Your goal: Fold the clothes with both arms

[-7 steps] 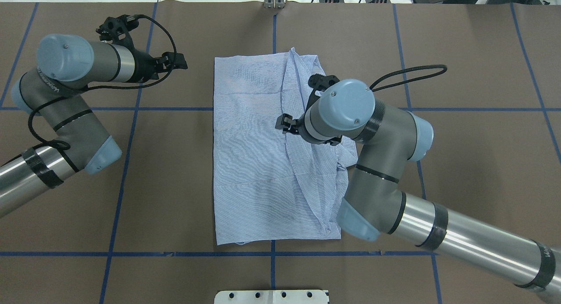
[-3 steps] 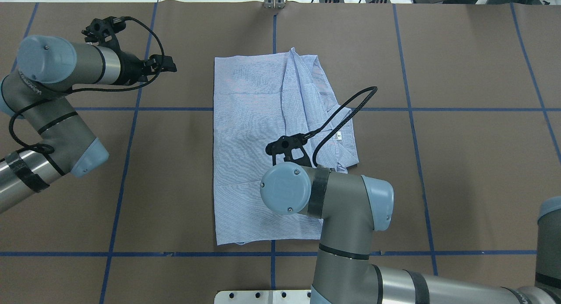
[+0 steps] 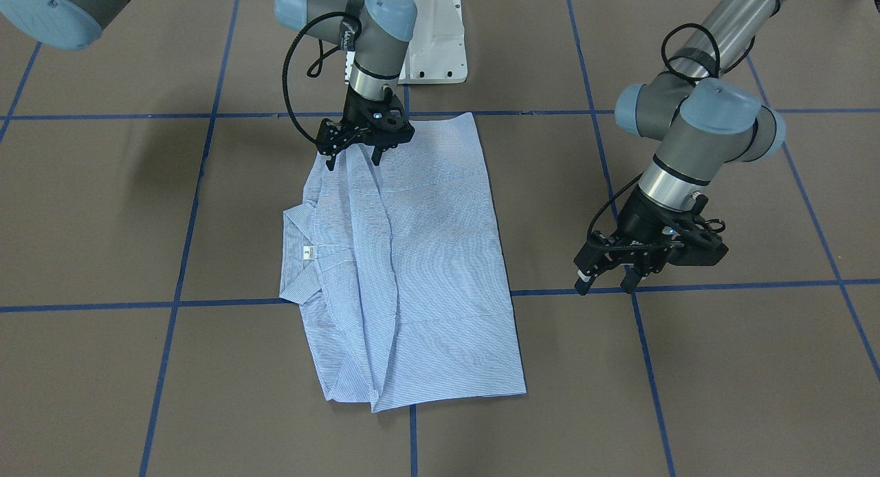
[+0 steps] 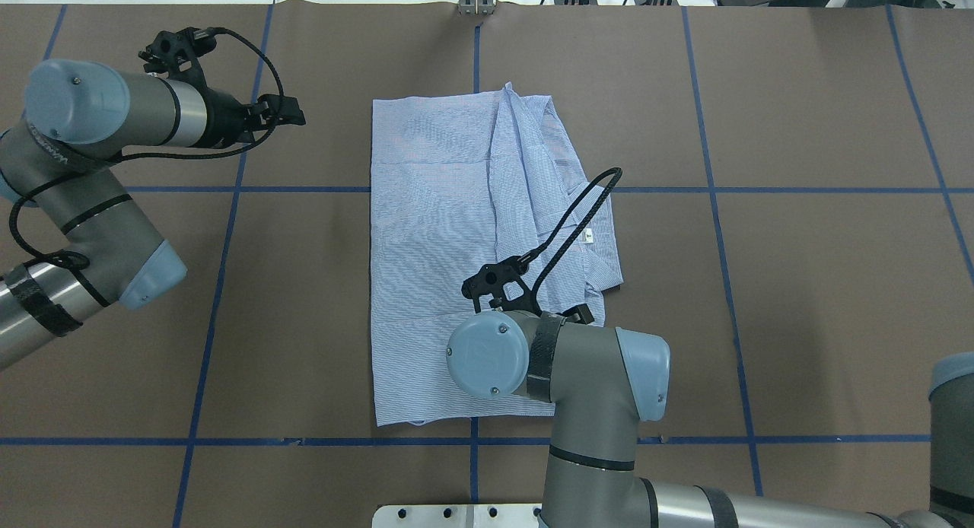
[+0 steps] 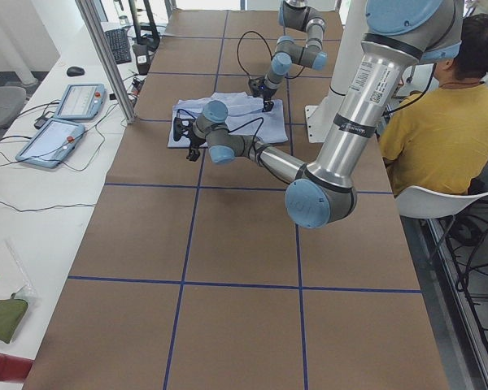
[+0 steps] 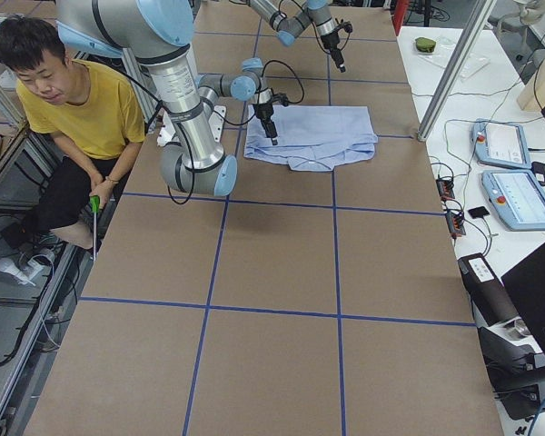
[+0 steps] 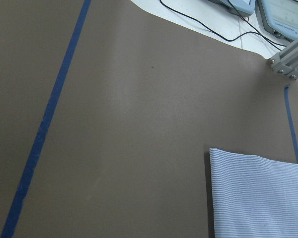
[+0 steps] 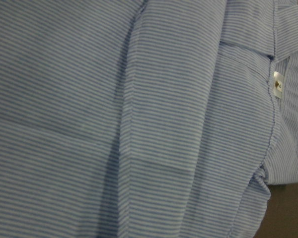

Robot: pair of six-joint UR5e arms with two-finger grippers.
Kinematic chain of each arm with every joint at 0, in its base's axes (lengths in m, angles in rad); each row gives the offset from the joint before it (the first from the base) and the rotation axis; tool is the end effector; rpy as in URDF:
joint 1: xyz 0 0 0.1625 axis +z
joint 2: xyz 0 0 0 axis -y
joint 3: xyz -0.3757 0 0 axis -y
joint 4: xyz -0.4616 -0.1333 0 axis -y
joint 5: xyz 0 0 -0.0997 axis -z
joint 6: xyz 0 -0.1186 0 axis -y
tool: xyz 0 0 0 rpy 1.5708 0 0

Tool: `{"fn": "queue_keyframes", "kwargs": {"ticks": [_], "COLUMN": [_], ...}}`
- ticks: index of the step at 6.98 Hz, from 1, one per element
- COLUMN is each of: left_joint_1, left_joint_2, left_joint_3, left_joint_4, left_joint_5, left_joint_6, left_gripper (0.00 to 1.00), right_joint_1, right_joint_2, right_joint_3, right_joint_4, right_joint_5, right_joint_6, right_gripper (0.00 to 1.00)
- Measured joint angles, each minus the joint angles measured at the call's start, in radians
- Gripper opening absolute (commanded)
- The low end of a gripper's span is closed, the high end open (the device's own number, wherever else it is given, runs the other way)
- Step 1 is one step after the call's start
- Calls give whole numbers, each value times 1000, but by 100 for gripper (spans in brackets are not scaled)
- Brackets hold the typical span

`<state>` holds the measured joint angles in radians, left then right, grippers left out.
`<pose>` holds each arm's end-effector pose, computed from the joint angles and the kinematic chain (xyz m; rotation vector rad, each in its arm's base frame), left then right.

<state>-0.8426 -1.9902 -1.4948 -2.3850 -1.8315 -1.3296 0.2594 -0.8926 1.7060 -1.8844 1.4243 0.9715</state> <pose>0.4109 -0.6152 0.3049 0.3981 1.1115 -0.3797 -0.6346 -0.3242 0.1748 0.3393 -0.3954 -0.2956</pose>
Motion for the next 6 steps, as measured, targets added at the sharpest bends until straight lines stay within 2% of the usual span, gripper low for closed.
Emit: {"fn": "queue_keyframes", "kwargs": {"ticks": [3, 6], "left_joint_1": [-3, -7], "left_joint_2": [-1, -6], "left_joint_3": [-1, -7], "left_joint_4": [1, 11], "left_joint_5": [0, 1], "left_joint_6": [0, -5], "left_gripper": [100, 100], "right_joint_1": [52, 105], "right_joint_2": [-73, -200], "right_joint_3": [28, 146], "right_joint_4": [4, 7], "right_joint_5": [2, 3], "right_joint_6": [-94, -151], "right_gripper": [100, 100]}}
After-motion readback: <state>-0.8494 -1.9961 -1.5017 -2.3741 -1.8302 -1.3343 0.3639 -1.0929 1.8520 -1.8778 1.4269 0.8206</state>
